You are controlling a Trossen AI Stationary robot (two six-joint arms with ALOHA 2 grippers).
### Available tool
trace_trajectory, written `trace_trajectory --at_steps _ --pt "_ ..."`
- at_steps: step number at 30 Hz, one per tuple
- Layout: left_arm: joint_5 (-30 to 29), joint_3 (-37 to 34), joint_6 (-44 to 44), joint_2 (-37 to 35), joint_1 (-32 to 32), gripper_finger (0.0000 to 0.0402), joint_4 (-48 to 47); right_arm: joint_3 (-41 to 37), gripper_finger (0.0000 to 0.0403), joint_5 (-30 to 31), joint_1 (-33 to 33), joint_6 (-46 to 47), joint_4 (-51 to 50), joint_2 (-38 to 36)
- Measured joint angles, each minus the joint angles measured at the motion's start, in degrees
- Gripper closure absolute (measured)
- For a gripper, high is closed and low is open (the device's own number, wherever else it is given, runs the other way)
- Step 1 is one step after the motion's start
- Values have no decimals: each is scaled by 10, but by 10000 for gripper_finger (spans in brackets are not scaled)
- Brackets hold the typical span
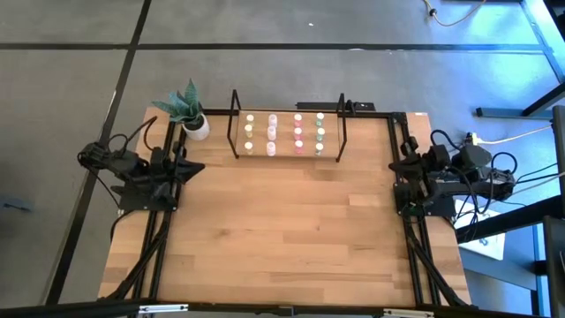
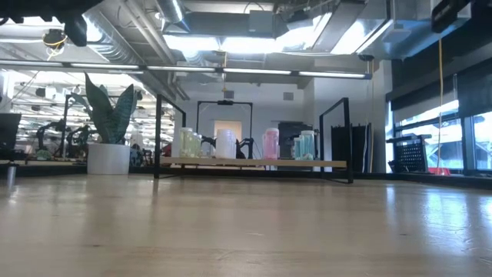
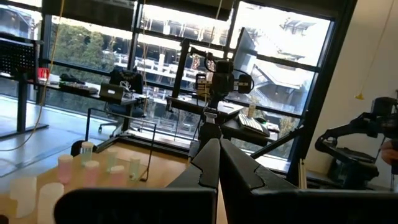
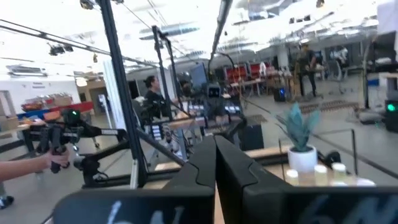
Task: Pick and place medicine bottles onto shelf by color
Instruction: Return to Home Position
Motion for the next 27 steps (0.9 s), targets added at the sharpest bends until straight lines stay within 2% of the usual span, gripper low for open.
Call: trace_trajectory --at_steps 7,17,22,27 --pt "-6 -27 2 0 0 401 4 -53 400 -3 0 10 38 0" --pt "-8 -149 -15 0 0 401 127 -185 400 -32 0 15 183 0" --pt "-11 -159 -27 1 0 401 100 -255 399 -32 0 12 252 0" --pt "-11 -159 1 0 0 401 90 -259 399 -18 -1 25 197 2"
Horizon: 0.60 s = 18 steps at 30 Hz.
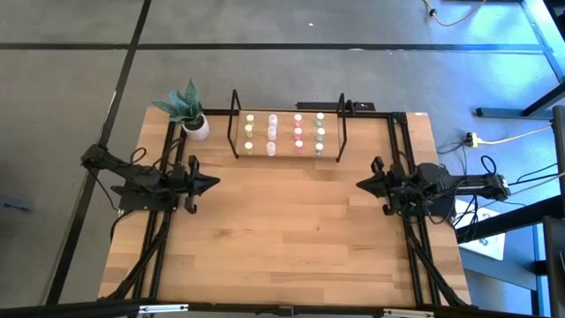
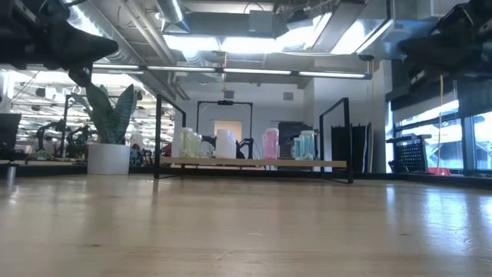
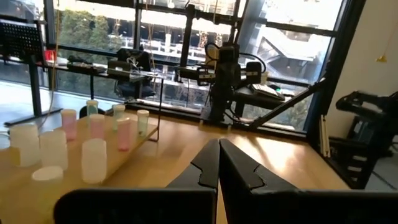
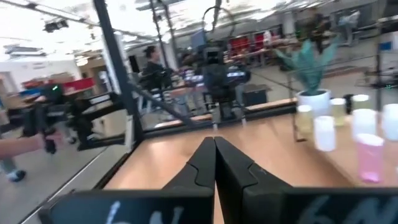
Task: Pick and place medicine bottles onto shelf by color
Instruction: Return to Home Position
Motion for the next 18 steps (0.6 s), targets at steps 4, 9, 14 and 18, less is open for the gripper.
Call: trace_trajectory --at_steps 4,9,14,18 --pt "-2 0 14 1 0 401 -13 0 399 39 0 0 0 0" --pt "-36 0 16 1 0 401 -13 0 399 73 -1 15 -18 0" --pt "-58 0 15 1 0 401 -13 0 399 72 -1 1 -47 0" --pt "-58 0 15 1 0 401 -13 0 395 72 -1 1 -47 0"
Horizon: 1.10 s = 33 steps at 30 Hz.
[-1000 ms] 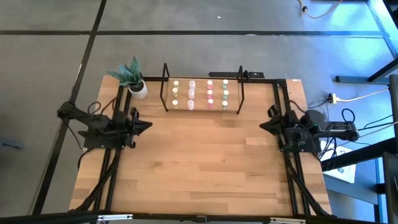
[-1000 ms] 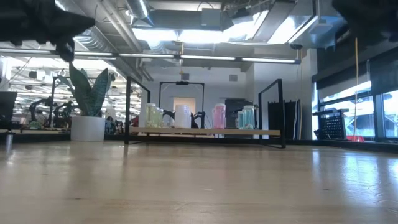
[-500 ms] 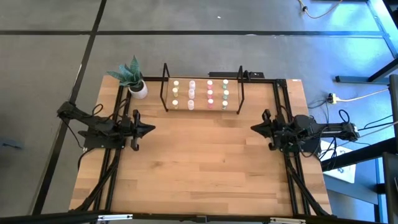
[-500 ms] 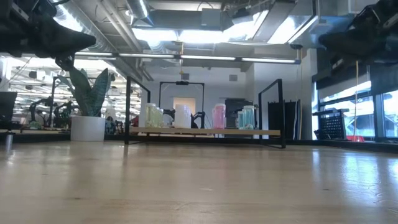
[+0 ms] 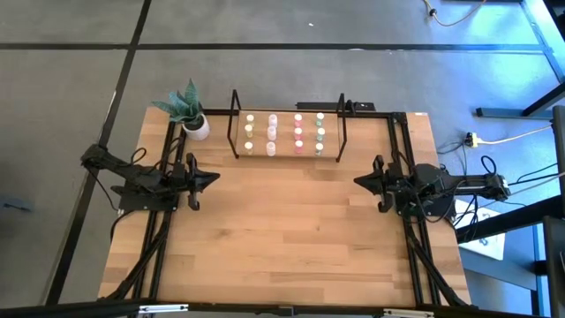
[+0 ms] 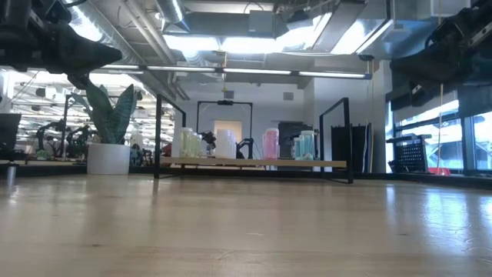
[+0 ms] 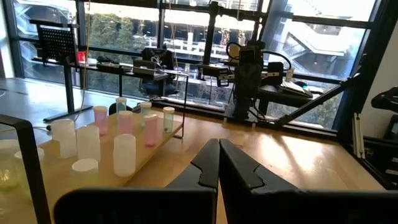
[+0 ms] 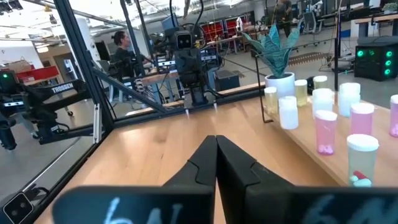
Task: Pick and place medicine bottles onto shelf by color
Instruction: Return to Home Position
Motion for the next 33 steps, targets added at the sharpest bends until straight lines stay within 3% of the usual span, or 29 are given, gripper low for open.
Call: trace_trajectory --at_steps 33 --pt "0 0 0 0 0 401 0 0 383 0 0 0 0 0"
